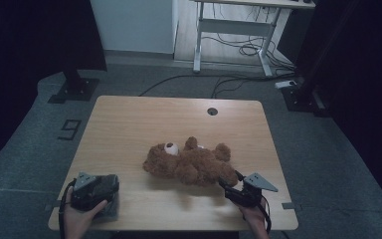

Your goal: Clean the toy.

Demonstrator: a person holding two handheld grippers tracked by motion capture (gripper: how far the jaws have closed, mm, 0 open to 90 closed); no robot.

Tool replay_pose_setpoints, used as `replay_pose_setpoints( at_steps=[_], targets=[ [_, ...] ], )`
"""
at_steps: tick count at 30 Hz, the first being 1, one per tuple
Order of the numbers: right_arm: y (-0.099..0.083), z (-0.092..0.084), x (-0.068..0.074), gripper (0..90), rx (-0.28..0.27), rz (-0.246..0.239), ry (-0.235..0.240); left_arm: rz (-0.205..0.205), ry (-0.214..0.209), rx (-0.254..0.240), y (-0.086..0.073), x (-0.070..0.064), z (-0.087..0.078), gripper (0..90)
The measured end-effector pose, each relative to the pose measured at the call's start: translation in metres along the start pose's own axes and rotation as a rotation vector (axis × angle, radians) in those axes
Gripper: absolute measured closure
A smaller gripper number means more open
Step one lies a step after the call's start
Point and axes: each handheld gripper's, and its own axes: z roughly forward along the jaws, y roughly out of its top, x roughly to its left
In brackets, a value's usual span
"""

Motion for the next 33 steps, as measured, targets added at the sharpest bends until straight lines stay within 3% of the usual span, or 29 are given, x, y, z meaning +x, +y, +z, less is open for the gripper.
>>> replay_pose_setpoints(
  at_steps=[6,15,19,25,28,31,33],
  targets=[
    [0.0,0.0,0.0,32.4,-0.003,-0.002,0.002,0.002,0.018,0.049,-0.006,0.002,0.009,22.9],
    [-0.002,0.0,0.0,32.3,-0.001,0.002,0.003,0.037,0.064,0.174,-0.015,0.001,0.028,19.6],
    [-0.002,-0.001,0.001,32.4,-0.002,-0.001,0.001,0.044,0.078,0.168,-0.016,0.001,0.029,21.3],
    [-0.002,0.0,0.001,32.4,0.0,-0.001,-0.001,0.083,0.137,0.157,-0.019,-0.001,0.031,31.1],
    [-0.002,0.0,0.002,32.4,-0.001,-0.002,0.0,0.079,0.15,0.146,-0.019,0.0,0.03,35.8],
    [-0.002,0.0,0.003,32.4,0.0,-0.002,0.0,0.076,0.163,0.138,-0.019,0.003,0.028,45.7],
    [-0.002,0.001,0.002,32.4,0.001,0.001,-0.001,0.074,0.174,0.132,-0.02,0.006,0.026,57.4]
  ],
)
